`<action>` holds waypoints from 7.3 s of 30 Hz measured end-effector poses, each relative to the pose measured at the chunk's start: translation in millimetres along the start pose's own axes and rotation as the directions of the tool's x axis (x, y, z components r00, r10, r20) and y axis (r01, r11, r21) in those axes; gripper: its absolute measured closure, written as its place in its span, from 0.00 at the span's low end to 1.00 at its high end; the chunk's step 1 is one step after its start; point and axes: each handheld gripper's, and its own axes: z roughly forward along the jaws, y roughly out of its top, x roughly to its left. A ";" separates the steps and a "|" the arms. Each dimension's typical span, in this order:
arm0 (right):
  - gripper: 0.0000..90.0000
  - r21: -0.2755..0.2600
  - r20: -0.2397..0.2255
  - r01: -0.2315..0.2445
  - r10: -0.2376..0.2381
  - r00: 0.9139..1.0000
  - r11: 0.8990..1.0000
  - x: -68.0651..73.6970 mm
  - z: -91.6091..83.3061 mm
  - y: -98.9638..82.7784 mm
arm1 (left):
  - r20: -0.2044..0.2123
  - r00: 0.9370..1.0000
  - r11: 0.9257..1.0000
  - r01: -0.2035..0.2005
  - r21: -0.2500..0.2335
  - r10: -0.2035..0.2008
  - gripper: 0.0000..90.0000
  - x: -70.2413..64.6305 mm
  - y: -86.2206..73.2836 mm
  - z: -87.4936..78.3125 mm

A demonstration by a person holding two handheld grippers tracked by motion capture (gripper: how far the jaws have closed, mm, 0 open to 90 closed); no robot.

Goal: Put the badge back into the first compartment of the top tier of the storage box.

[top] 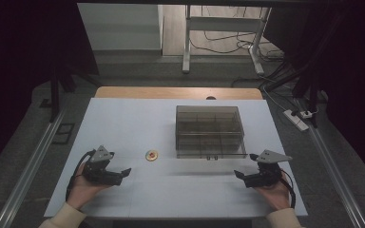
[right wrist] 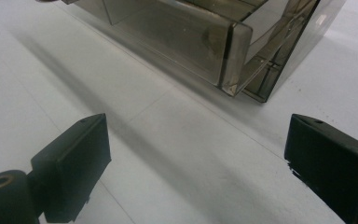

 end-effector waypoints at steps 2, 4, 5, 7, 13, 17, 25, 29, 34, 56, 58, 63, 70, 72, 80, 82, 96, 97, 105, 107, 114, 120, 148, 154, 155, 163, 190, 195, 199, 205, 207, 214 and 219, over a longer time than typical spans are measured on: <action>0.07 -0.001 0.000 -0.002 0.002 1.000 1.000 0.0 -0.3 0.0 | 0.003 1.000 1.000 -0.007 0.000 0.007 0.10 -1.0 2.4 0.1; 0.07 -0.001 0.000 -0.002 0.002 1.000 1.000 0.0 -0.4 0.0 | 0.004 1.000 1.000 -0.009 -0.001 0.009 0.10 -1.4 3.2 0.3; 0.07 -0.001 0.000 -0.002 0.002 1.000 1.000 -0.2 -0.4 -0.2 | 0.005 1.000 1.000 -0.012 0.000 0.012 0.10 -1.7 4.0 0.6; 0.07 -0.002 0.001 -0.004 0.004 1.000 1.000 -0.5 -0.3 -0.2 | 0.006 1.000 1.000 -0.015 0.001 0.015 0.10 -2.3 6.0 1.1; 0.07 0.000 -0.005 -0.007 0.007 1.000 1.000 -1.1 0.5 -0.5 | 0.017 1.000 1.000 -0.024 -0.012 0.024 0.10 -3.9 14.8 0.6; 0.07 0.000 -0.006 -0.007 0.007 1.000 1.000 -1.1 0.6 -0.6 | 0.023 0.999 1.000 -0.027 -0.016 0.028 0.10 -3.8 17.7 -0.1; 0.07 0.001 -0.006 -0.010 0.010 1.000 1.000 -1.3 1.4 -1.0 | 0.034 0.999 0.999 -0.038 -0.017 0.039 0.10 -3.0 25.1 -0.5; 0.07 0.001 -0.010 -0.011 0.011 1.000 1.000 -1.6 1.9 -1.2 | 0.043 0.998 0.999 -0.045 -0.007 0.045 0.11 -3.6 28.1 1.7; 0.07 0.003 -0.001 -0.009 0.009 1.000 1.000 -1.7 1.7 -0.3 | 0.050 0.997 0.998 -0.058 0.005 0.057 0.11 -4.9 33.7 5.8; 0.07 0.000 -0.012 -0.019 0.019 1.000 1.000 -2.3 1.7 -1.2 | 0.085 0.993 0.996 -0.085 0.009 0.084 0.11 -7.5 69.9 20.8; 0.07 -0.001 -0.012 -0.019 0.019 1.000 1.000 -2.3 1.5 -1.3 | 0.087 0.992 0.996 -0.090 0.014 0.089 0.11 -8.3 72.1 22.2; 0.07 -0.001 -0.012 -0.019 0.019 1.000 1.000 -1.6 0.8 -1.3 | 0.087 0.992 0.995 -0.097 0.023 0.094 0.11 -8.6 75.2 24.2; 0.07 -0.001 -0.015 -0.016 0.016 1.000 1.000 -1.0 0.7 -1.7 | 0.101 0.989 0.993 -0.112 0.036 0.108 0.11 -8.4 90.3 34.3; 0.07 0.003 -0.013 -0.016 0.016 1.000 1.000 -1.3 0.2 -1.8 | 0.111 0.987 0.993 -0.117 0.032 0.112 0.11 -7.3 94.7 36.8; 0.07 0.000 -0.015 -0.020 0.020 1.000 1.000 -1.4 1.0 -2.7 | 0.133 0.986 0.994 -0.105 0.022 0.101 0.12 -4.9 107.3 43.4; 0.07 0.000 -0.015 -0.020 0.020 1.000 1.000 -1.5 1.2 -2.8 | 0.134 0.985 0.993 -0.114 0.029 0.109 0.12 -4.0 107.8 44.7; 0.07 0.007 -0.023 -0.018 0.018 1.000 1.000 -2.8 1.5 -3.1 | 0.129 0.987 0.988 -0.111 0.110 0.096 0.13 0.1 102.3 66.8; 0.07 0.010 -0.020 -0.018 0.018 1.000 1.000 -3.1 1.5 -3.3 | 0.132 0.986 0.987 -0.114 0.116 0.098 0.13 0.0 102.2 68.8; 0.07 -0.004 -0.021 -0.021 0.021 1.000 1.000 -2.9 1.2 -3.7 | 0.157 0.981 0.977 -0.140 0.160 0.115 0.13 -3.4 99.8 78.1; 0.07 -0.003 -0.023 -0.021 0.020 1.000 1.000 -2.8 1.4 -3.8 | 0.159 0.981 0.976 -0.141 0.165 0.114 0.13 -3.4 99.4 79.4; 0.07 0.014 -0.020 -0.017 0.017 1.000 1.000 -3.1 2.2 -4.2 | 0.159 0.981 0.969 -0.144 0.203 0.113 0.13 -3.2 97.2 87.4; 0.07 0.020 -0.021 -0.016 0.017 1.000 1.000 -2.8 2.9 -4.6 | 0.165 0.979 0.963 -0.158 0.219 0.123 0.14 -5.9 97.0 93.1; 0.07 0.037 -0.034 -0.016 0.017 0.999 0.999 -2.8 5.9 -5.8 | 0.153 0.977 0.937 -0.187 0.296 0.146 0.20 -4.3 91.8 109.3; 0.07 0.042 -0.037 -0.014 0.016 0.999 0.999 -2.7 5.9 -5.6 | 0.162 0.974 0.929 -0.202 0.310 0.157 0.24 -5.3 90.6 111.1; 0.07 0.042 -0.037 -0.014 0.016 0.999 0.999 -2.7 5.9 -5.7 | 0.163 0.973 0.927 -0.206 0.314 0.161 0.24 -5.3 90.6 111.3; 0.07 0.044 -0.036 -0.012 0.014 0.999 0.999 -2.7 5.9 -5.8 | 0.174 0.970 0.916 -0.220 0.334 0.169 0.27 -4.2 88.9 113.0; 0.07 0.052 -0.033 -0.008 0.010 0.999 0.999 -2.4 6.4 -5.8 | 0.206 0.959 0.910 -0.255 0.327 0.195 0.52 -6.5 88.5 110.0; 0.07 0.052 -0.032 -0.007 0.009 0.999 0.999 -2.5 6.0 -5.8 | 0.201 0.959 0.909 -0.257 0.327 0.198 0.52 -7.6 88.6 109.5; 0.07 0.050 -0.033 -0.010 0.011 0.999 0.999 -2.8 5.9 -5.9 | 0.201 0.959 0.911 -0.258 0.321 0.201 0.52 -7.5 89.0 108.6; 0.07 0.045 -0.033 -0.011 0.012 0.999 0.999 -2.7 5.6 -5.9 | 0.197 0.962 0.927 -0.240 0.287 0.188 0.52 -6.5 90.8 102.2; 0.07 0.044 -0.033 -0.011 0.012 0.999 0.999 -2.6 5.5 -5.7 | 0.193 0.964 0.933 -0.233 0.273 0.184 0.52 -5.8 91.7 99.1; 0.07 0.036 -0.030 -0.013 0.014 0.999 0.999 -2.6 5.0 -5.6 | 0.201 0.966 0.954 -0.207 0.217 0.164 0.52 -3.1 95.5 85.9; 0.07 0.038 -0.029 -0.009 0.010 1.000 0.999 -2.2 4.6 -5.2 | 0.202 0.966 0.960 -0.203 0.193 0.164 0.52 -2.1 97.1 79.5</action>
